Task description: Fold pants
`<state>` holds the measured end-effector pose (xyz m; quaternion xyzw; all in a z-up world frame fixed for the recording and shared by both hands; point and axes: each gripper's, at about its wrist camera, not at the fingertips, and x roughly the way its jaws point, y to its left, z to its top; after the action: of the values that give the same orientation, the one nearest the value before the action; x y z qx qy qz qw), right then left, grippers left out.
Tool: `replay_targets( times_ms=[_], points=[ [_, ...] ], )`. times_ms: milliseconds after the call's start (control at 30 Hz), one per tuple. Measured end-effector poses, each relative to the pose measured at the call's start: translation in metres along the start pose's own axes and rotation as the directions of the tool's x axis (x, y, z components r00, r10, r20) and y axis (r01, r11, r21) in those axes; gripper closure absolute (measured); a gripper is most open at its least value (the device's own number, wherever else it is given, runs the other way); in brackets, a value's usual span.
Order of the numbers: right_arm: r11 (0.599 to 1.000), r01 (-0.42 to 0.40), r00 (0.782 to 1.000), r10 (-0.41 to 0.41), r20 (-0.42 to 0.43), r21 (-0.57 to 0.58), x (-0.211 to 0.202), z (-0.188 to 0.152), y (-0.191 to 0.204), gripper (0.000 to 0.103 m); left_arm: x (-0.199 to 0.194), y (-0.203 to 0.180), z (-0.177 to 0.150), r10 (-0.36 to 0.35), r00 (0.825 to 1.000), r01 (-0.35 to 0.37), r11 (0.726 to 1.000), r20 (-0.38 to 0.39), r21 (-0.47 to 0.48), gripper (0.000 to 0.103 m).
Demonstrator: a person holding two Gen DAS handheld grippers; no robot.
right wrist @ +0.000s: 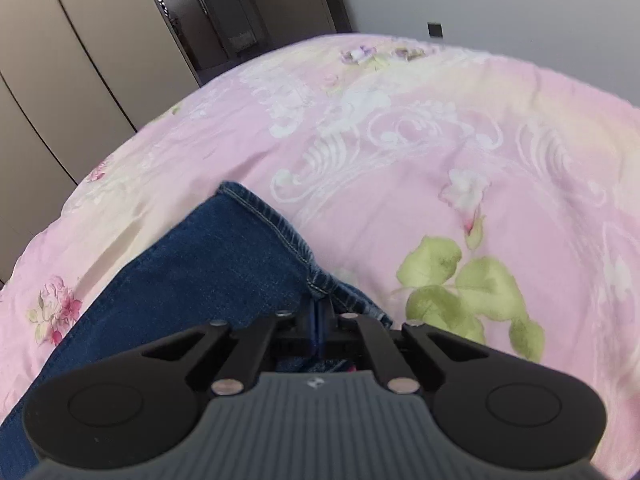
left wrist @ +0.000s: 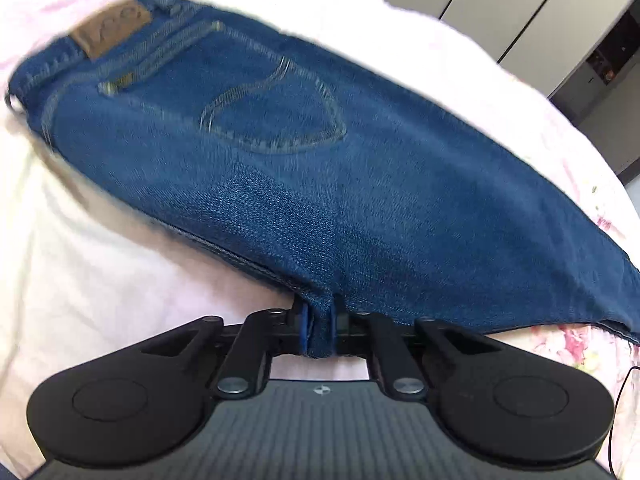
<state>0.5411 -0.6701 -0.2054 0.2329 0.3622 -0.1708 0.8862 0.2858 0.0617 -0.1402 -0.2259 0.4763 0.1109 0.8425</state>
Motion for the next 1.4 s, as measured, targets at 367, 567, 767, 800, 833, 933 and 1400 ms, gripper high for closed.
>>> replay_targets(
  times_ms=[367, 567, 767, 800, 833, 933, 1400],
  points=[
    [0.997, 0.047, 0.997, -0.044, -0.057, 0.058, 0.000, -0.015, -0.022, 0.098, 0.006, 0.002, -0.003, 0.024, 0.999, -0.023, 1.000, -0.030, 0.021, 0.094],
    [0.976, -0.049, 0.997, 0.062, -0.056, 0.212, -0.005, -0.019, -0.046, 0.056, 0.009, 0.009, -0.009, -0.008, 1.000, 0.008, 1.000, -0.027, 0.006, 0.094],
    [0.939, -0.093, 0.995, 0.101, -0.007, 0.331, 0.022, -0.026, -0.056, 0.059, 0.016, 0.014, -0.006, -0.020, 0.999, 0.020, 1.000, -0.028, -0.011, 0.093],
    [0.932, -0.100, 0.995, 0.104, 0.007, 0.348, 0.026, -0.027, -0.056, 0.059, 0.017, 0.014, -0.006, -0.020, 0.999, 0.019, 1.000, -0.032, -0.019, 0.093],
    [0.924, -0.108, 0.994, 0.107, 0.023, 0.366, 0.028, -0.026, -0.057, 0.059, 0.019, 0.015, -0.005, -0.018, 0.999, 0.017, 1.000, -0.035, -0.025, 0.093],
    [0.930, -0.081, 0.997, 0.075, 0.030, 0.358, 0.027, -0.025, -0.050, 0.074, 0.018, 0.013, -0.004, -0.009, 0.999, 0.008, 0.999, -0.034, -0.033, 0.093],
    [0.982, -0.001, 0.990, -0.026, 0.141, 0.188, -0.137, 0.044, -0.014, 0.097, -0.057, 0.022, 0.007, -0.047, 0.999, 0.046, 0.998, -0.016, -0.033, 0.097]
  ],
)
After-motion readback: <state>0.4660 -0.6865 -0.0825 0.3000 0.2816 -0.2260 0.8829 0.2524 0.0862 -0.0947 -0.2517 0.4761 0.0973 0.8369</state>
